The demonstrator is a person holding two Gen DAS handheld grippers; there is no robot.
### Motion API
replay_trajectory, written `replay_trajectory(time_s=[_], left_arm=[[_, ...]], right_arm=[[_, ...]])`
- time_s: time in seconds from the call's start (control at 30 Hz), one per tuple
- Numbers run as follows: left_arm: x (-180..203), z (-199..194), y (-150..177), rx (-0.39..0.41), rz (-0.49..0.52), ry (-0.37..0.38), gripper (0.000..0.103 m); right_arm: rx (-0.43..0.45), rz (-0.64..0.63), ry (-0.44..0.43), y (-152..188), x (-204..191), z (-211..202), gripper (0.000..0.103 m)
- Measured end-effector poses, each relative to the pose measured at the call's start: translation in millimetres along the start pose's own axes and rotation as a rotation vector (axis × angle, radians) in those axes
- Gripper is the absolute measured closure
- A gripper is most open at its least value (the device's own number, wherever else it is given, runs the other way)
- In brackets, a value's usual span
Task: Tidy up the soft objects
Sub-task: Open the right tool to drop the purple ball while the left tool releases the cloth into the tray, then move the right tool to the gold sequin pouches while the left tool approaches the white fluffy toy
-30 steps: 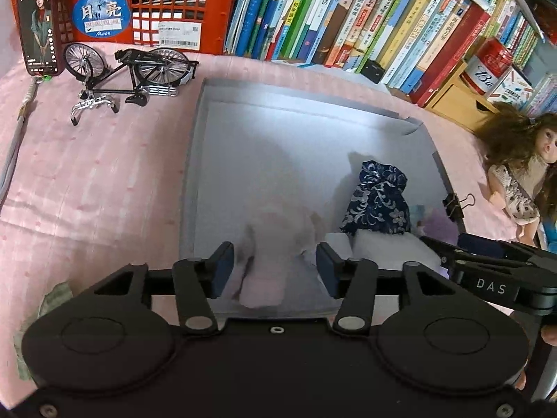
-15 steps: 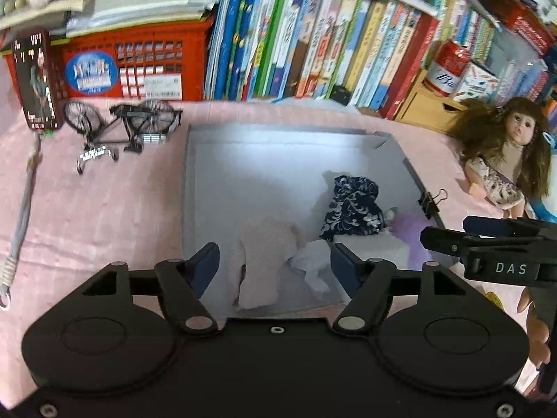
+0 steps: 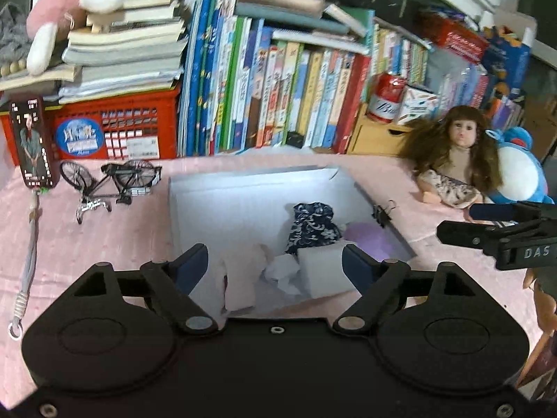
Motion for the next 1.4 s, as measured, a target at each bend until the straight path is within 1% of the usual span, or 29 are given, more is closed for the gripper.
replay_trajectory(time_s=[0.17,0.27,0.37,0.47,0.6,0.7,0.8,0.87,0.93,1.0,1.07,1.27,1.4], left_arm=[[4.5,-20.4,13.0,0.046,0.033,0.007,0.016],[4.0,-31.9,23.4,0.069,0.043,0.01,0.015],[1.4,-41.7,32.8,0.076,0.054,0.017,0.014],[-2.4,-48.6,40.7,0.078,0.059,0.012,0.014],[-7.9,-56.8,50.2,0.096,0.059,-0.004,0.012],[-12.7,-60.5,57.6,0.104,0.05,-0.009,0.011],[-16.5,-65.2,65.5,0.121,0.051,-0.021,0.011],[-18.9,-68.8,69.9,0.145,0.053,-0.037,0.01],[-21.1,-73.8,74.6,0.184,0.047,-0.06,0.005],[-23.4,-78.1,76.8,0.219,0.041,-0.09,0.003],[-25.3,-81.2,78.2,0.238,0.047,-0.107,0.002],[-30.9,-82.7,85.9,0.219,0.078,-0.126,0.001],[-35.7,-82.3,95.6,0.203,0.081,-0.133,0.001]], right_arm=[[0.062,0.024,0.008,9.0,7.4,-26.0,0.0],[0.116,0.026,0.02,15.7,11.7,-39.3,0.0],[0.189,-0.021,0.036,24.4,11.2,-52.5,0.0],[0.225,-0.071,0.081,31.1,8.8,-60.3,0.0],[0.225,-0.082,0.119,41.2,11.1,-64.1,0.0],[0.216,-0.043,0.124,50.7,18.1,-64.7,0.0],[0.22,-0.003,0.148,61.1,25.6,-64.6,0.0],[0.233,0.017,0.167,66.9,31.3,-64.4,0.0],[0.237,0.04,0.182,71.1,37.4,-63.9,0.0],[0.238,0.064,0.188,74.4,42.5,-63.0,0.0],[0.231,0.088,0.195,79.0,47.4,-61.1,0.0],[0.253,0.164,0.186,96.2,58.1,-57.4,0.0],[0.238,0.176,0.221,107.4,61.2,-50.7,0.0]])
Point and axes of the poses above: each gripper's, at about its wrist camera, not at the fingertips, and z roughly the way its jaws point, x to its right, y to its underside, the point moved 1 cm from there along z, roughly the way its jaws point
